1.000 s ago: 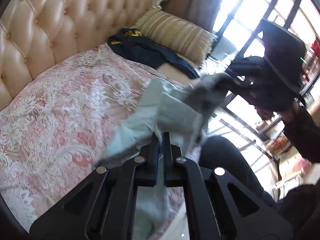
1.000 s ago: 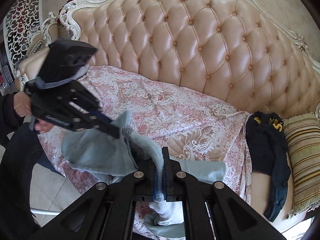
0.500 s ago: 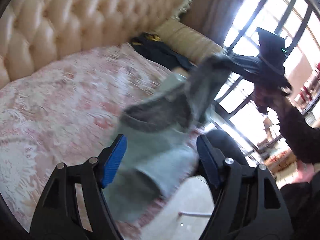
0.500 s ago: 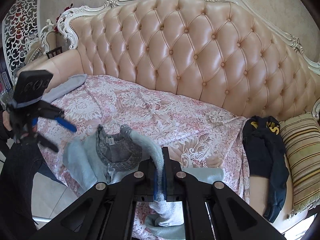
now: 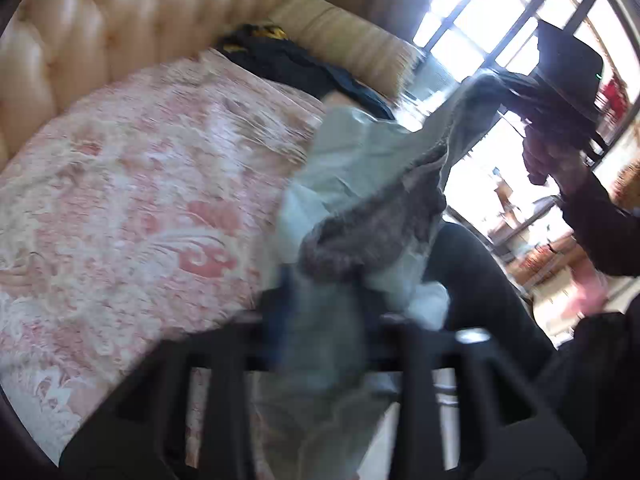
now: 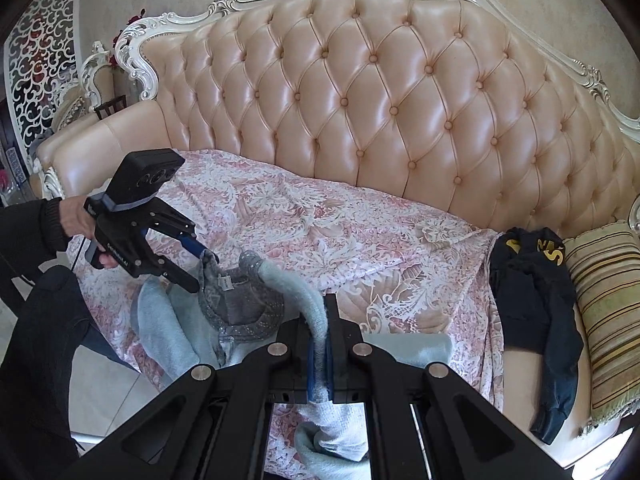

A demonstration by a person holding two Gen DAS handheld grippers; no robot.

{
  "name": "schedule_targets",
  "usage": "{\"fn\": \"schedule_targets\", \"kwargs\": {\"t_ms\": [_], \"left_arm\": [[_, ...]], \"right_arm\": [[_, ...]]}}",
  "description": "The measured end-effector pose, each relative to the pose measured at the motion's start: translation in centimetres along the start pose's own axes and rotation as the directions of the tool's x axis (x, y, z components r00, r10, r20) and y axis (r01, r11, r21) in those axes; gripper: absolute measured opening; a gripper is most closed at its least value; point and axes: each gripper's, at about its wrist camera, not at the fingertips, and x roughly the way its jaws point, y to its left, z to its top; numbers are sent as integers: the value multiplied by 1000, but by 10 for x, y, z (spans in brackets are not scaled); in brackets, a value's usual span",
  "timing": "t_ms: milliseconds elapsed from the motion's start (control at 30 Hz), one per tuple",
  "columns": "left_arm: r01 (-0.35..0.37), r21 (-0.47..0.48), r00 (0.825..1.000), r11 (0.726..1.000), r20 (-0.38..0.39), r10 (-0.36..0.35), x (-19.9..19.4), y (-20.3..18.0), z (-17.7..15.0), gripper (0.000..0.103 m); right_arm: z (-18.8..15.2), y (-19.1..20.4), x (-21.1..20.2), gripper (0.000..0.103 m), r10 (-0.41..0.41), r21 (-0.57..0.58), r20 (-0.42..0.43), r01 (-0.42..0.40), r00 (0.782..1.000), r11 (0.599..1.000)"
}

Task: Fold clothes

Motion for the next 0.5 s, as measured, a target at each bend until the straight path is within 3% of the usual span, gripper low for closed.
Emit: {"fn": "schedule_targets", "kwargs": {"t_ms": [100, 200, 267, 367, 500], "left_arm": [[-3, -10, 999, 1000, -40, 2, -5, -12, -5, 8], [-86, -30, 995, 996, 43, 87, -39, -33, -6, 8], [-152, -34, 978, 988, 137, 155, -79, -55, -2, 8], [-273, -6, 929, 962, 259, 265, -146, -101, 18, 8], [-435, 37, 833, 900, 395, 387, -233, -165, 45, 8]], "right_arm": [[-1, 1, 2, 3, -2, 8, -9, 2, 1000, 1000], [-1, 5, 2, 3, -2, 9, -4, 2, 1000, 1000], [5, 8, -10, 3, -12, 17, 33, 11, 999, 1000], [23, 18, -41, 3, -30, 11, 120, 29, 992, 1000], [69, 39, -93, 3, -59, -26, 252, 68, 966, 997]]}}
